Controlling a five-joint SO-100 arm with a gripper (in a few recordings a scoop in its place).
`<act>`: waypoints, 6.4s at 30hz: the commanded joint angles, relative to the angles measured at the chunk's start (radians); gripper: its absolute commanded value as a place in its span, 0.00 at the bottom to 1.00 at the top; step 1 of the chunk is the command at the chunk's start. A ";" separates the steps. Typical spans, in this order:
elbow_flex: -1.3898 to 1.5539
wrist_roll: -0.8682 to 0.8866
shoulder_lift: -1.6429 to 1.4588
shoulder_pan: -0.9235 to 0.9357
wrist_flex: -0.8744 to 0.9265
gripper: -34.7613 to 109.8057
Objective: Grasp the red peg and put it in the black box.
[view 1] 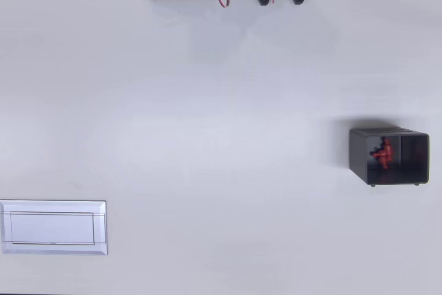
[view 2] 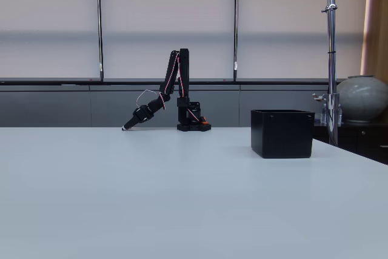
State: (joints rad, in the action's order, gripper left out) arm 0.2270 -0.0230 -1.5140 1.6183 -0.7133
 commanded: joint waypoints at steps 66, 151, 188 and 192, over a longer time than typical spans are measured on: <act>-0.196 -0.032 0.451 -0.393 -0.198 0.24; 0.482 0.058 -0.106 -2.171 -0.333 0.33; 0.074 -0.106 0.876 -1.864 0.319 0.28; -0.008 -0.101 1.043 -1.772 0.548 0.24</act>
State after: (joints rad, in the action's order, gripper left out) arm 0.2378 -0.1181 -0.6381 -0.2102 -0.3221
